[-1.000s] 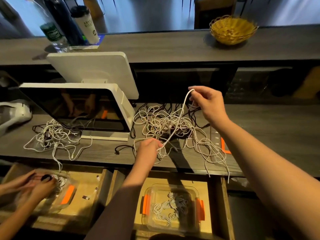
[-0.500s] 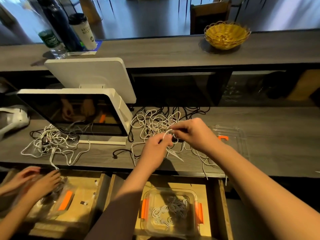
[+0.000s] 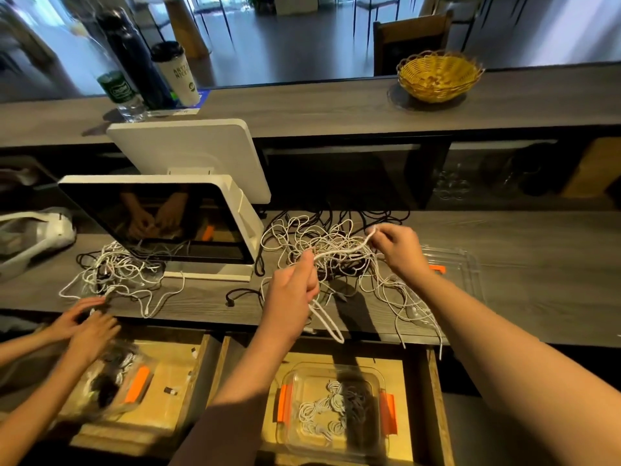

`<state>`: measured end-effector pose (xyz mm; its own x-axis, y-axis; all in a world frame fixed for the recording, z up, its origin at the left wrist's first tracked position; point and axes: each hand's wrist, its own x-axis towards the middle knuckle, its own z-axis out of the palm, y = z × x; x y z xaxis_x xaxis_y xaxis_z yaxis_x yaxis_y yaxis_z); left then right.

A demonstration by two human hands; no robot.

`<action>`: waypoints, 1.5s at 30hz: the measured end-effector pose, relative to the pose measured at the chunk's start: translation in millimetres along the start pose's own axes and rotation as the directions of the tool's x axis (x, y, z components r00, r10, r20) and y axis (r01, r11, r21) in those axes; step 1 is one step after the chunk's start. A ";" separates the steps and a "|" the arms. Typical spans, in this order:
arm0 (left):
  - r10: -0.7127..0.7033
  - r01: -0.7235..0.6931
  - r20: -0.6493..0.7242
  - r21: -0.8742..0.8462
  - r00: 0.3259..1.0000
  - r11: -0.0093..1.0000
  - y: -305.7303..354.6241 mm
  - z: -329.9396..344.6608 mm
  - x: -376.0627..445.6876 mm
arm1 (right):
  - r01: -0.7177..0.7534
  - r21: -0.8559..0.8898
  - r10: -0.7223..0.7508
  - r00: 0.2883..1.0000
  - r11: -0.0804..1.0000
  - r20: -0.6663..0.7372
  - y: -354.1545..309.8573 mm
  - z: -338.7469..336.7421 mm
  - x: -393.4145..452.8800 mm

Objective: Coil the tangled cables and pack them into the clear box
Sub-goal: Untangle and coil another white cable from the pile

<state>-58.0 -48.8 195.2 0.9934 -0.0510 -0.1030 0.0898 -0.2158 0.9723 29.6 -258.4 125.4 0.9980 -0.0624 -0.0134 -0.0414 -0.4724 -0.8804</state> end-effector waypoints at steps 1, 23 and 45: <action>-0.035 0.035 0.006 0.023 0.999 0.999 -2.6 -1.8 -0.2 | 0.033 0.036 -0.032 0.998 0.999 -0.047 -8.3 -6.6 4.4; -0.208 0.217 -0.064 0.230 0.976 0.949 -3.8 -2.4 -4.9 | 0.564 -0.513 -0.324 0.812 0.647 0.485 -121.5 -32.0 -37.6; 0.176 -0.175 -0.171 0.023 0.969 0.984 17.1 -11.2 -30.4 | -0.262 -0.085 0.274 0.945 0.961 0.182 8.8 16.9 -12.9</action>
<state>-85.9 -40.0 217.3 0.9911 0.0797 0.1070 -0.0866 -0.2258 0.9703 17.2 -246.9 109.8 0.9401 -0.0282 -0.3397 -0.3055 -0.5123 -0.8027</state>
